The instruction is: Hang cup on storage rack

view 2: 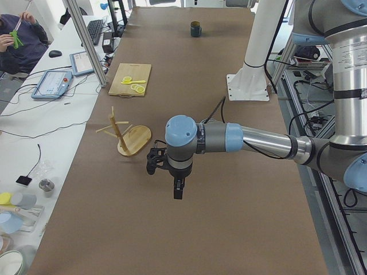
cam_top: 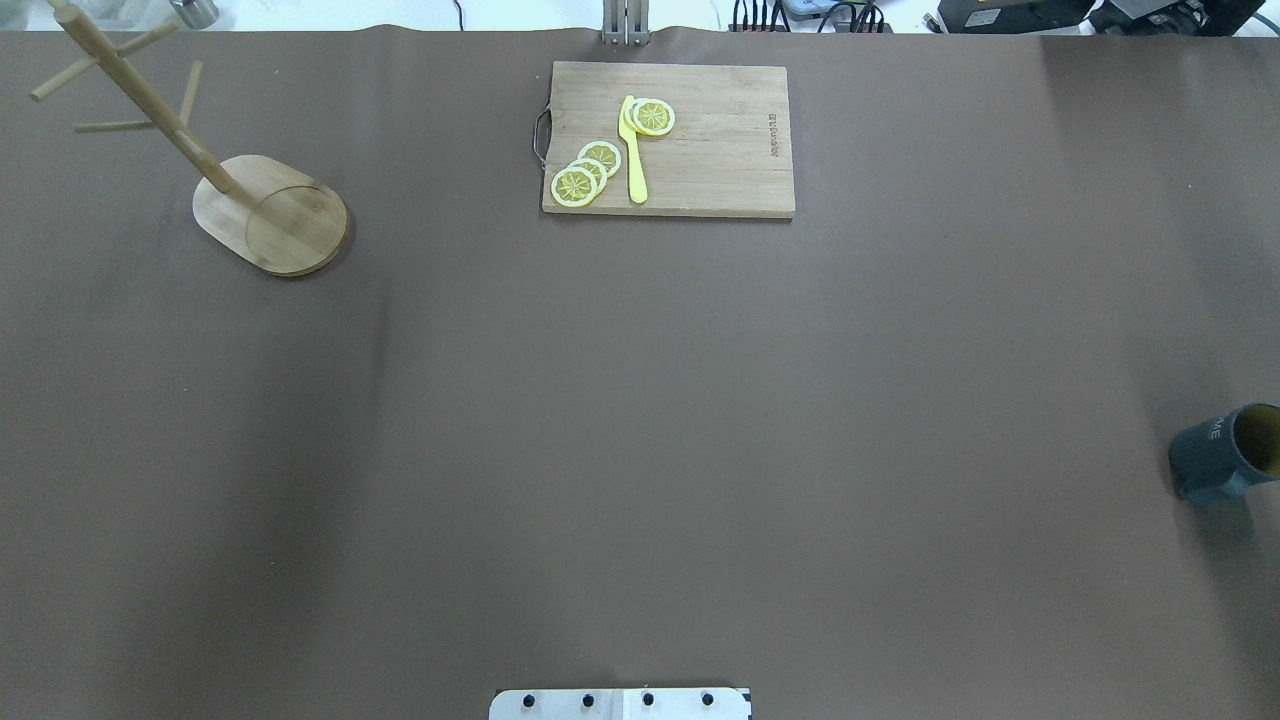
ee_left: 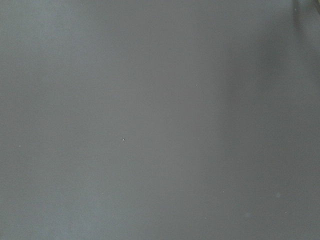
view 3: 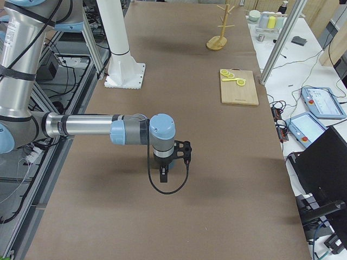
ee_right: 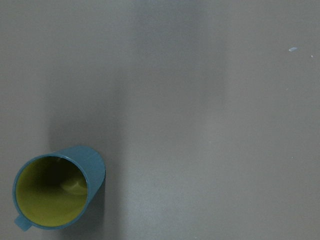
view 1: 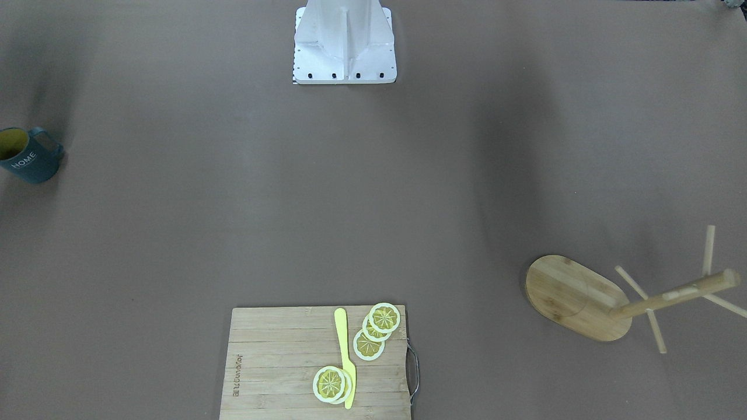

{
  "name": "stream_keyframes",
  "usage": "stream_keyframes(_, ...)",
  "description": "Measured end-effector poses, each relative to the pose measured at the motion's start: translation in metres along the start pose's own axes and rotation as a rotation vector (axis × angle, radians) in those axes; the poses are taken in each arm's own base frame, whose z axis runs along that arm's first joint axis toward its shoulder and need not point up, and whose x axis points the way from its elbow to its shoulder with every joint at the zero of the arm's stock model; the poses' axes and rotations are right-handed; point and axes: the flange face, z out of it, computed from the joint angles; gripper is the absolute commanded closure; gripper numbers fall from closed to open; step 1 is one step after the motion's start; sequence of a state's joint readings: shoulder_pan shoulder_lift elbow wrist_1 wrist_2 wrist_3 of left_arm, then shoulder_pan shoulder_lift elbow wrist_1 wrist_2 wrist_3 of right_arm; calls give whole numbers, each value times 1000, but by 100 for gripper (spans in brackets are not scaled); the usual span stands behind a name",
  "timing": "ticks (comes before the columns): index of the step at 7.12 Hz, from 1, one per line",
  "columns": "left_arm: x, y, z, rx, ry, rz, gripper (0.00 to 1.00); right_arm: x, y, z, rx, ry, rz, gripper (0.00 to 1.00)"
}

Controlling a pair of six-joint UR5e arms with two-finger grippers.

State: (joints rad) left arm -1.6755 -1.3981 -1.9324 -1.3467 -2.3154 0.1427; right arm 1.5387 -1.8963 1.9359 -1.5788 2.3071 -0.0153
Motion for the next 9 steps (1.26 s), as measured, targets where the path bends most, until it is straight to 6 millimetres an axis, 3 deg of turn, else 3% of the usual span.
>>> stream_keyframes(9,18,-16,-21,82,-14,76,1,-6,-6,-5,16,-4,-14,0)
